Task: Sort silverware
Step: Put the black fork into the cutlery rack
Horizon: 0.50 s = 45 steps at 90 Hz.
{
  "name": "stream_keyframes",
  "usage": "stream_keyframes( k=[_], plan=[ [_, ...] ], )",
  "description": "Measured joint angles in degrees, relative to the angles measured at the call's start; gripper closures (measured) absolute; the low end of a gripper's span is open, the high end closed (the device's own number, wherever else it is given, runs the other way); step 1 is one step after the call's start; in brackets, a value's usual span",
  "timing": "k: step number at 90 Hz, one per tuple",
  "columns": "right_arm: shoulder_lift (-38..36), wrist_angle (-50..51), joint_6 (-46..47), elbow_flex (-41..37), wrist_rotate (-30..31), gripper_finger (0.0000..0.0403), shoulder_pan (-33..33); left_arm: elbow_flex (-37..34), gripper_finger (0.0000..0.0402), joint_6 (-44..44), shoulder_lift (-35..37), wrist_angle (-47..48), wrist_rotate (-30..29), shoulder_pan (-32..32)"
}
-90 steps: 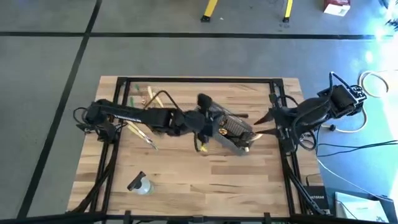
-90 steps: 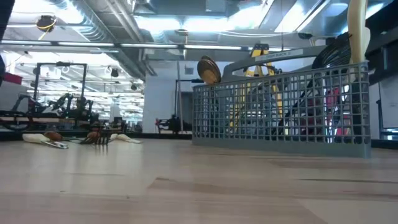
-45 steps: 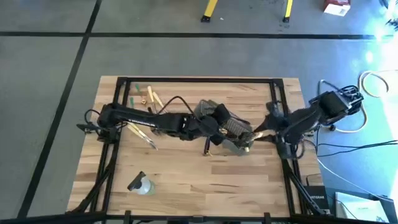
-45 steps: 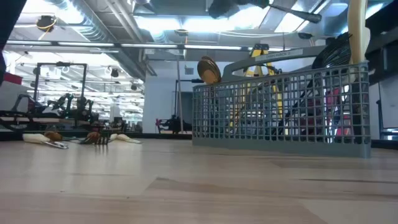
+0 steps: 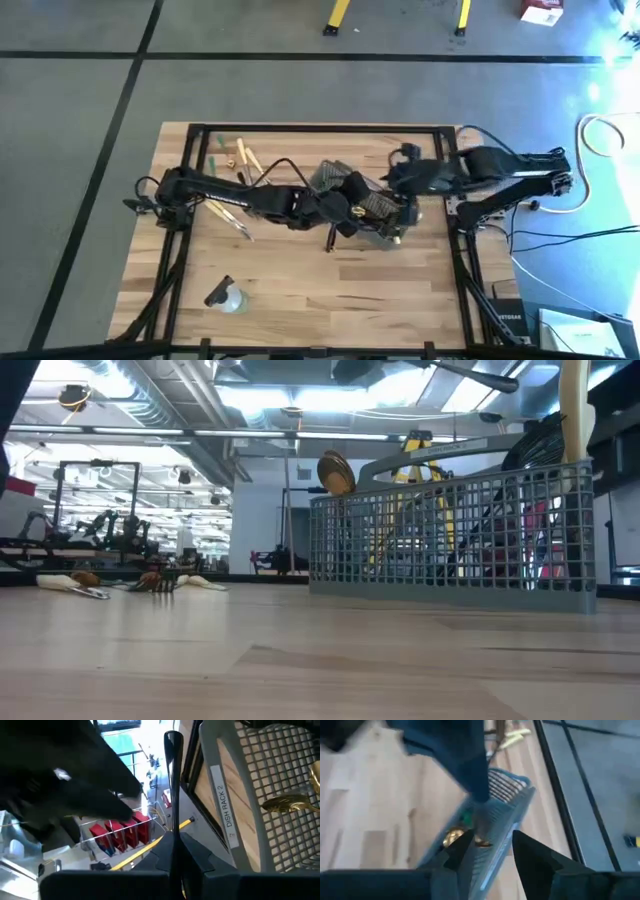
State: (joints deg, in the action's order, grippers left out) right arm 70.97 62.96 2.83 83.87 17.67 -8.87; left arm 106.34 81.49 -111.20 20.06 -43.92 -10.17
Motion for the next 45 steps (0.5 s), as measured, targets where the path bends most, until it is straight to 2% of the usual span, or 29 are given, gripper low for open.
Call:
stream_keyframes(
  k=[14, 45],
  plan=[
    [1.59, -5.22, -1.12, -1.17, -7.40, 0.0288, 2.82, 0.00, 0.0401, 0.16, 0.00, 0.24, -1.69, 0.15],
    [1.67, -5.88, 0.78, -1.15, -9.40, 0.0288, 5.30, -0.02, 0.0401, 0.37, 0.06, 0.38, -1.96, 0.46]
  ],
)
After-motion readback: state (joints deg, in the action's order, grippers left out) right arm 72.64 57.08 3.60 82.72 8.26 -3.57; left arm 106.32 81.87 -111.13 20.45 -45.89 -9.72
